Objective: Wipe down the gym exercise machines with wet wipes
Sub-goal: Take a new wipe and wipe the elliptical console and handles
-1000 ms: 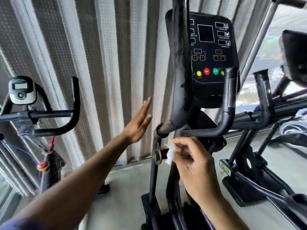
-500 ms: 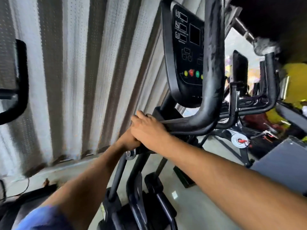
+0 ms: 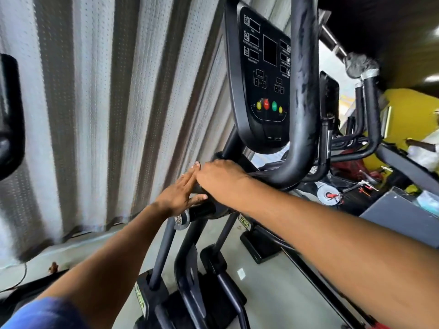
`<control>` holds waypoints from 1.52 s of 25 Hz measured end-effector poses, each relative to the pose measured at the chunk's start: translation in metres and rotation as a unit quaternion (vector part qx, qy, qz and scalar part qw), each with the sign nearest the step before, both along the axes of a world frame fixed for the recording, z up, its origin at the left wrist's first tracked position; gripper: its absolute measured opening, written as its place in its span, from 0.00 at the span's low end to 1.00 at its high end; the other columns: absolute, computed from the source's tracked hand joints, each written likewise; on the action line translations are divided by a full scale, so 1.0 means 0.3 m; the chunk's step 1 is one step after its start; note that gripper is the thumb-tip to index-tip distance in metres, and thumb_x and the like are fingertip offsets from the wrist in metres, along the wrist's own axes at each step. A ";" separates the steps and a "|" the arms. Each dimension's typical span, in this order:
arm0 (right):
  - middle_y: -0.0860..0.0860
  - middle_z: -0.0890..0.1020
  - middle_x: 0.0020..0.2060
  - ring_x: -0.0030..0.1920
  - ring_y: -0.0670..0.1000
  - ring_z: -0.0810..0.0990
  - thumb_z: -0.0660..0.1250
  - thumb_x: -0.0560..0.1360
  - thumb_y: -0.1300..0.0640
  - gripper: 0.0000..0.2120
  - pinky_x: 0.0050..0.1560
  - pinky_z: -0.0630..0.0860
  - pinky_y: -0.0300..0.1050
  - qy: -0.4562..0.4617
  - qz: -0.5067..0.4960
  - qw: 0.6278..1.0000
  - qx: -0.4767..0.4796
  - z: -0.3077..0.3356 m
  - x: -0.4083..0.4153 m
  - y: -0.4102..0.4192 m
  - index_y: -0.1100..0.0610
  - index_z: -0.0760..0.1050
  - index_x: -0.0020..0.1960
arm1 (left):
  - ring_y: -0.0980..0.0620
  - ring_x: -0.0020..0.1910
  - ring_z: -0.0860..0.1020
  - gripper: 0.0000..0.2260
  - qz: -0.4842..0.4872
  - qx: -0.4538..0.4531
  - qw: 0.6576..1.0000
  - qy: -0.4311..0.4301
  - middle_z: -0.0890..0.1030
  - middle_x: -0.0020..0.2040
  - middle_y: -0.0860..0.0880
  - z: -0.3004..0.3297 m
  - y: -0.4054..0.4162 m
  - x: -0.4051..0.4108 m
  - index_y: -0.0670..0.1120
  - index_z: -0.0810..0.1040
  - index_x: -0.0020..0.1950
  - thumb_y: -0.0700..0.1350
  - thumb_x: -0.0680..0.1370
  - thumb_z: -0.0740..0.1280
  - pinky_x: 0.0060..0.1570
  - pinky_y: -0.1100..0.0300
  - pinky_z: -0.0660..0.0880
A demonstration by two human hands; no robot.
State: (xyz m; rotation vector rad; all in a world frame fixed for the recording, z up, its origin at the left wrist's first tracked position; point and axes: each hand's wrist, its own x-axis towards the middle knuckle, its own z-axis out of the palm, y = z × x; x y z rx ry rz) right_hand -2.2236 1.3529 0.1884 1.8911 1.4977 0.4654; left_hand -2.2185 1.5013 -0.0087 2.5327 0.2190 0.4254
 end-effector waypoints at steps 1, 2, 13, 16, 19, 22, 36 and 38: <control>0.57 0.79 0.64 0.65 0.61 0.79 0.62 0.82 0.63 0.15 0.58 0.77 0.53 0.007 0.004 1.000 0.001 0.053 -0.027 -0.040 0.60 0.76 0.67 | 0.49 0.84 0.49 0.49 0.007 0.014 1.000 -0.007 0.51 0.85 0.44 0.010 0.002 -0.003 0.43 0.51 0.85 0.78 0.77 0.43 0.83 0.54 0.44; 0.57 0.79 0.63 0.64 0.61 0.80 0.62 0.82 0.64 0.14 0.58 0.77 0.54 0.017 0.009 1.000 -0.002 0.103 -0.055 -0.081 0.60 0.76 0.66 | 0.52 0.84 0.44 0.47 0.014 0.028 0.999 -0.012 0.45 0.86 0.47 0.022 -0.007 -0.011 0.45 0.44 0.86 0.77 0.78 0.44 0.82 0.56 0.41; 0.46 0.65 0.38 0.43 0.47 0.62 0.65 0.74 0.67 0.14 0.45 0.64 0.42 0.000 0.175 0.985 0.006 0.385 -0.098 -0.401 0.53 0.69 0.35 | 0.60 0.81 0.42 0.50 -0.049 0.021 0.997 -0.054 0.34 0.81 0.61 0.111 -0.066 0.015 0.55 0.34 0.83 0.59 0.79 0.70 0.80 0.60 0.49; 0.47 0.68 0.38 0.44 0.46 0.57 0.71 0.72 0.66 0.08 0.45 0.61 0.41 -0.036 0.225 0.974 0.016 0.390 -0.057 -0.448 0.55 0.76 0.38 | 0.57 0.83 0.42 0.51 -0.063 0.005 0.996 -0.061 0.36 0.84 0.58 0.125 -0.068 0.019 0.57 0.34 0.83 0.58 0.74 0.69 0.82 0.53 0.52; 0.51 0.73 0.42 0.44 0.47 0.62 0.61 0.78 0.66 0.10 0.45 0.64 0.41 -0.055 0.257 0.961 0.089 0.460 -0.026 -0.461 0.59 0.74 0.40 | 0.56 0.83 0.46 0.49 -0.081 -0.008 0.994 -0.076 0.39 0.84 0.56 0.166 -0.091 0.021 0.57 0.35 0.84 0.59 0.71 0.63 0.81 0.56 0.52; 0.54 0.76 0.44 0.45 0.51 0.71 0.59 0.80 0.67 0.12 0.45 0.73 0.42 -0.029 0.278 0.950 0.141 0.473 0.012 -0.477 0.61 0.75 0.40 | 0.54 0.83 0.48 0.49 -0.087 -0.003 0.992 -0.087 0.41 0.84 0.54 0.186 -0.111 0.027 0.59 0.33 0.83 0.61 0.71 0.62 0.81 0.57 0.53; 0.63 0.75 0.54 0.53 0.63 0.74 0.58 0.81 0.64 0.12 0.43 0.76 0.56 -0.138 0.285 0.926 0.204 0.837 0.204 -0.253 0.64 0.79 0.57 | 0.44 0.81 0.60 0.55 -0.087 -0.037 0.995 0.033 0.53 0.85 0.44 0.252 -0.108 -0.004 0.60 0.33 0.83 0.62 0.67 0.67 0.79 0.45 0.63; 0.62 0.75 0.53 0.53 0.64 0.73 0.57 0.79 0.66 0.14 0.36 0.77 0.56 -0.175 0.290 0.919 0.200 0.882 0.219 -0.207 0.65 0.82 0.53 | 0.44 0.80 0.63 0.55 -0.090 -0.025 0.994 0.056 0.54 0.85 0.45 0.266 -0.101 -0.009 0.58 0.34 0.84 0.61 0.70 0.70 0.78 0.46 0.65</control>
